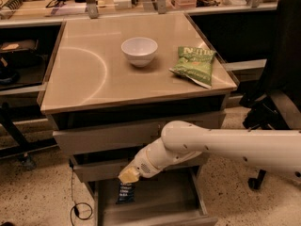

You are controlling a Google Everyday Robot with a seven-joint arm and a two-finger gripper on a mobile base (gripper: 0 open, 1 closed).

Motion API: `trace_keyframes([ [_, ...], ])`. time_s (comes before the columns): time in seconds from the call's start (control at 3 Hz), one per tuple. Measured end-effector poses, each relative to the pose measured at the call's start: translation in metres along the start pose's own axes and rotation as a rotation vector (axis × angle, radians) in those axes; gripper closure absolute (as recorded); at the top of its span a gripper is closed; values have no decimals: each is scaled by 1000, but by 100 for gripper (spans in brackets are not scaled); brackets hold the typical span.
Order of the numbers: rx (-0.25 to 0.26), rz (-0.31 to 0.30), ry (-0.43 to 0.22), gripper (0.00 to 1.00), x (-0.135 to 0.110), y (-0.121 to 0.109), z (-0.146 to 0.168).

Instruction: Place rxbar blueberry into bottom drawer

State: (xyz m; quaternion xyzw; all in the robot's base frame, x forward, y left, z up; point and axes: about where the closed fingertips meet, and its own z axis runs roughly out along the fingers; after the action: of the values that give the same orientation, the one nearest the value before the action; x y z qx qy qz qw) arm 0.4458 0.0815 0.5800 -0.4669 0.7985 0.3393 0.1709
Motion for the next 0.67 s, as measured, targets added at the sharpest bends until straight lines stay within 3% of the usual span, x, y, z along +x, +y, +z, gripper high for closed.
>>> trace_keyframes([
  [0.33, -31, 31, -19, 100, 12, -7, 19],
  [0.67, -34, 76, -69, 100, 33, -31, 50],
])
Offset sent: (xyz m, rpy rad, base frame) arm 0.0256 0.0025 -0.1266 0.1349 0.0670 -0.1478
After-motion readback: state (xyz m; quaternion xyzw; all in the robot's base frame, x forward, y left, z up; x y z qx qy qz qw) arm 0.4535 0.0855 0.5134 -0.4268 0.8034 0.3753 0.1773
